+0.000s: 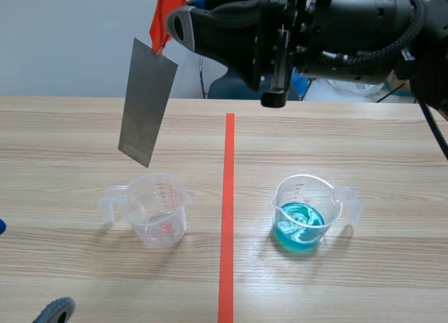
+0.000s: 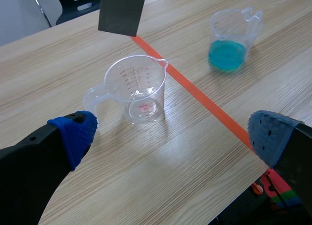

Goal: Do the redox reaction experiment

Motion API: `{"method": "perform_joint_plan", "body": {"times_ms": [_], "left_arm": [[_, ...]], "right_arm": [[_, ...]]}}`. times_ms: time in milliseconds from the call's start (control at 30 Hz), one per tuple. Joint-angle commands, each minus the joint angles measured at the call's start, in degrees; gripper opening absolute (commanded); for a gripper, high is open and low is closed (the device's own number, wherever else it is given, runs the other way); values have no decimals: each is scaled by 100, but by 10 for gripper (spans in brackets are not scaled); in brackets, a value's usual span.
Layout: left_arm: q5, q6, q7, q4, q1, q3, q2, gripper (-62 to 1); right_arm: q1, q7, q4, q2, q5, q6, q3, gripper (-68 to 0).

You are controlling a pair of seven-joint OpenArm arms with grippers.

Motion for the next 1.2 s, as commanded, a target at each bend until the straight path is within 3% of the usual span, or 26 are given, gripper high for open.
{"method": "perform_joint_plan", "body": {"times_ms": [0,400,1167], "left_arm": [[-24,-9,-81,76,-15,-11,15,14],[-24,-9,-79,76,-15,-11,15,14],[-24,-9,-76,76,-15,-11,15,14]], "right_arm": [[103,-52,61,17,142,7,22,-665],[184,-861,68,20,284,13,22,-665],[354,-866,83,15,459,22,22,-665]]}}
